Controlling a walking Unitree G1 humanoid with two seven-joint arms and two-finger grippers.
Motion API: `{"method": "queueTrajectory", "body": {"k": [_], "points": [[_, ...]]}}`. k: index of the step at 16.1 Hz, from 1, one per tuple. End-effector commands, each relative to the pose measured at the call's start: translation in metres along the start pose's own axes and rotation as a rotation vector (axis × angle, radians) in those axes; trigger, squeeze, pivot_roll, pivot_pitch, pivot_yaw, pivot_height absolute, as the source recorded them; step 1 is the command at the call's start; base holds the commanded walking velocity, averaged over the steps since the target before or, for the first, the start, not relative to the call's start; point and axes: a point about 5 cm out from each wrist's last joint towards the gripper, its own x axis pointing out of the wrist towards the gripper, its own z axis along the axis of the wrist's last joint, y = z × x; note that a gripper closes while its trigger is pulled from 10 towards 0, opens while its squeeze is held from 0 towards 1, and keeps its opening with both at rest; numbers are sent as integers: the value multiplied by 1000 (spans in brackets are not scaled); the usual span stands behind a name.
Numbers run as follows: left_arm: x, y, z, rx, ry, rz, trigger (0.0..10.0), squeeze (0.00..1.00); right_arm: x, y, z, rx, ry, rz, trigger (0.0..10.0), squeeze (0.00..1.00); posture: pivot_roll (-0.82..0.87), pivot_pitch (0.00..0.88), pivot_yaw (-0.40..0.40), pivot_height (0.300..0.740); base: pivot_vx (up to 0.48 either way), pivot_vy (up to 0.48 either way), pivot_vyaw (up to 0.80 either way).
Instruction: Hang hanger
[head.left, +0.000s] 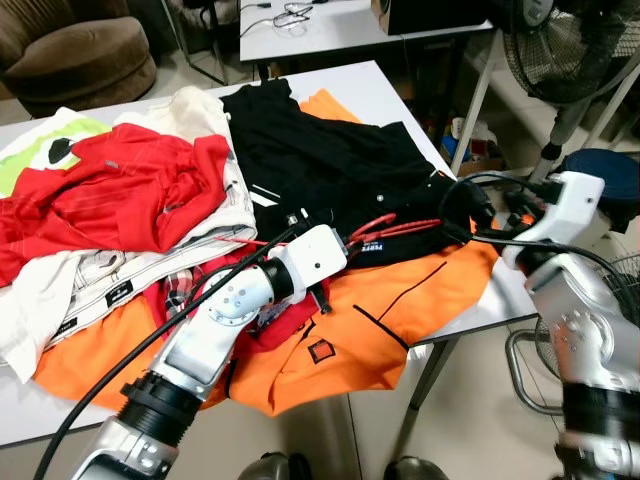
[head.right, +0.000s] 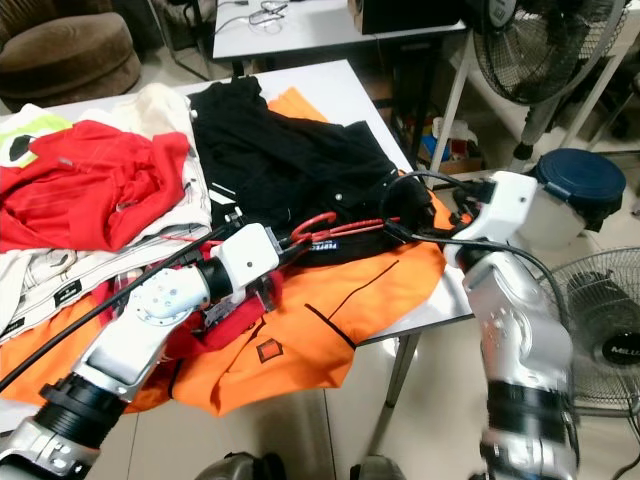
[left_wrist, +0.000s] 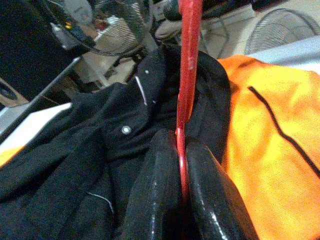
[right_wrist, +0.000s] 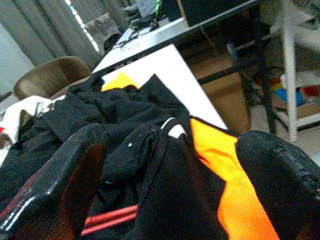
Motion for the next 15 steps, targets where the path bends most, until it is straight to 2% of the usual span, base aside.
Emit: {"method": "queueTrajectory", "body": {"k": [1, 2, 3, 5, 8, 9, 12, 14, 15], "points": [[0, 11, 1, 46, -1, 75, 10000, 0, 5, 1, -5, -4, 32, 18, 10000, 1000, -177, 91, 103, 740, 0, 0, 0], [3, 21, 4, 106, -19, 190, 10000, 0, 12, 0, -12, -1, 80, 36, 10000, 1000, -170, 92, 100, 740, 0, 0, 0], [5, 23, 9, 155, -41, 239, 10000, 0, 16, -1, -16, -11, 102, 41, 10000, 0, -167, 94, 99, 740, 0, 0, 0], [6, 20, 17, 156, -91, 255, 10000, 0, 23, -3, -16, -11, 113, 48, 10000, 0, -164, 96, 102, 740, 0, 0, 0], [6, 18, 18, 177, -106, 259, 10000, 0, 32, -6, -19, -14, 118, 46, 10000, 0, -153, 98, 105, 740, 0, 0, 0], [4, 18, 14, 194, -98, 262, 10000, 0, 40, 2, -14, -58, 95, 92, 10000, 0, -143, 98, 104, 740, 0, 0, 0], [1, 19, 11, 197, -86, 274, 10000, 0, 46, 15, 3, -99, 30, 143, 10000, 0, -132, 95, 100, 740, 0, 0, 0], [2, 18, 10, 199, -83, 274, 10000, 0, 49, 17, 6, -76, 14, 151, 10000, 0, -131, 93, 97, 740, 0, 0, 0], [2, 16, 9, 203, -80, 272, 10000, 0, 53, 24, 10, -19, -4, 187, 10000, 0, -134, 91, 96, 740, 0, 0, 0]]}}
